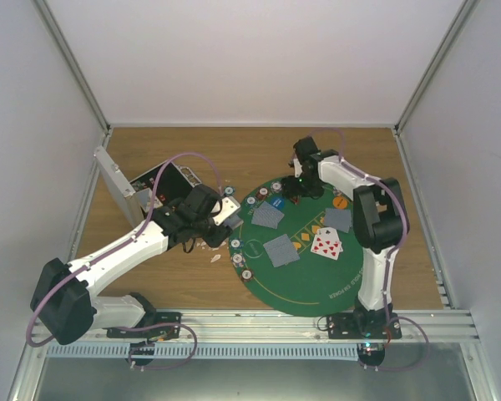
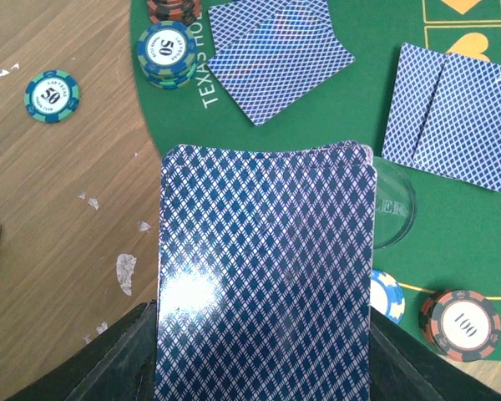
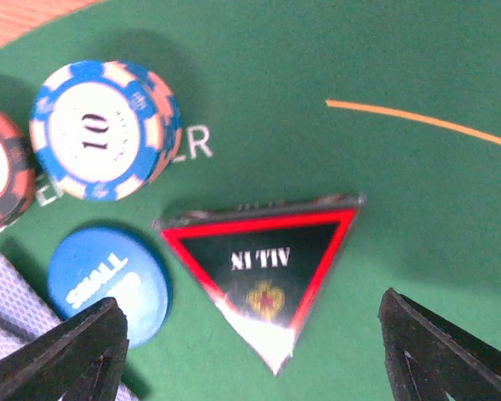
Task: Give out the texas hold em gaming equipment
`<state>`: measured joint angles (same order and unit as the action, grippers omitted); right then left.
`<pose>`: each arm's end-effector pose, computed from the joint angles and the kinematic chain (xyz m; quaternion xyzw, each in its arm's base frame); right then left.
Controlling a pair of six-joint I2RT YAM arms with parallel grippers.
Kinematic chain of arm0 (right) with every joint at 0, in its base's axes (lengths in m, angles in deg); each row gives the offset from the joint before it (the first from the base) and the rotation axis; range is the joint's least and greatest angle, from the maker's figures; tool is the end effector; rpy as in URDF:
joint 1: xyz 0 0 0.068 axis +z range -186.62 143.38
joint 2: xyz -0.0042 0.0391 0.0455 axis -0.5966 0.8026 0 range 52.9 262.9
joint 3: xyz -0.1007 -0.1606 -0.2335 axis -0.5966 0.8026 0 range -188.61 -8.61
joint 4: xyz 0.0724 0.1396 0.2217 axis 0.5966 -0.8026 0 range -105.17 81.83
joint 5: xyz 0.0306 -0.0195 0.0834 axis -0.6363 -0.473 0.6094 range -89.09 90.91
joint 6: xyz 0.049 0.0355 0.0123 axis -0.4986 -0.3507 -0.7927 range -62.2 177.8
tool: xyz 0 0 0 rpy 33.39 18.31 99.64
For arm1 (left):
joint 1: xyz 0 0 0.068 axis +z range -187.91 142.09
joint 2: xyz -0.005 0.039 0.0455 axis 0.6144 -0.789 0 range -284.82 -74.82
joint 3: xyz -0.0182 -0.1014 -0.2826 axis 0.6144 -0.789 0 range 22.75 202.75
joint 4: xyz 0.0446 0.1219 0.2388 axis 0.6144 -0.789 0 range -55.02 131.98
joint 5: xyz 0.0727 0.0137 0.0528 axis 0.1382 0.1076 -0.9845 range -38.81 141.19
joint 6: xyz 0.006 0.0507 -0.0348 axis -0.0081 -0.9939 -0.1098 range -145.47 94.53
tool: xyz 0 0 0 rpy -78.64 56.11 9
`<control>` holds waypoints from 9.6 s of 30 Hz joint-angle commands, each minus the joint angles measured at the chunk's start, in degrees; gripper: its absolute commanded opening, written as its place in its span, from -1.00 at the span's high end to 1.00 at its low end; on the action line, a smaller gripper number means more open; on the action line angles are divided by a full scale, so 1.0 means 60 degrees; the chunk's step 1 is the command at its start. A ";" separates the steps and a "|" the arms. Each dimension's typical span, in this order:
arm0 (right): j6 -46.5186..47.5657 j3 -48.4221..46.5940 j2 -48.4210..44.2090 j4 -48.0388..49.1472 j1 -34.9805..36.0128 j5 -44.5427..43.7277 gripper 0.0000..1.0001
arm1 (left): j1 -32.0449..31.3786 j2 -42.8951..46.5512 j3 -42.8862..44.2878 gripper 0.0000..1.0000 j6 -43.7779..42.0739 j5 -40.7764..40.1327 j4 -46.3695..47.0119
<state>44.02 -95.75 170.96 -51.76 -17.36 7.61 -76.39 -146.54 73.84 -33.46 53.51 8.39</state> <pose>0.4139 0.1504 0.1758 -0.0553 0.9877 0.0937 0.1124 0.2018 -0.1629 0.2596 0.3810 0.8718 -0.0994 0.2912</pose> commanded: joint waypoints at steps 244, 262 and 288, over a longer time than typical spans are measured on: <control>-0.2636 0.5532 -0.4876 0.0479 0.1456 0.6592 -0.12 | -0.2713 0.0312 -0.0415 -0.13 -0.0560 -0.0068 0.1038; -0.3336 0.5774 -0.5674 0.1568 0.1396 0.7803 0.91 | -0.2713 0.0316 -0.0415 -0.13 -0.0564 -0.0051 0.1047; -0.3358 0.6200 -0.6003 0.1886 0.0734 0.8453 0.99 | -0.2727 0.0385 -0.0440 -0.13 -0.0558 -0.0132 0.1068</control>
<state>23.45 -59.03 134.85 -41.01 -13.07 56.46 -92.48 -146.11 71.35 -36.61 53.38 11.78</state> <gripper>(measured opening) 0.007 0.567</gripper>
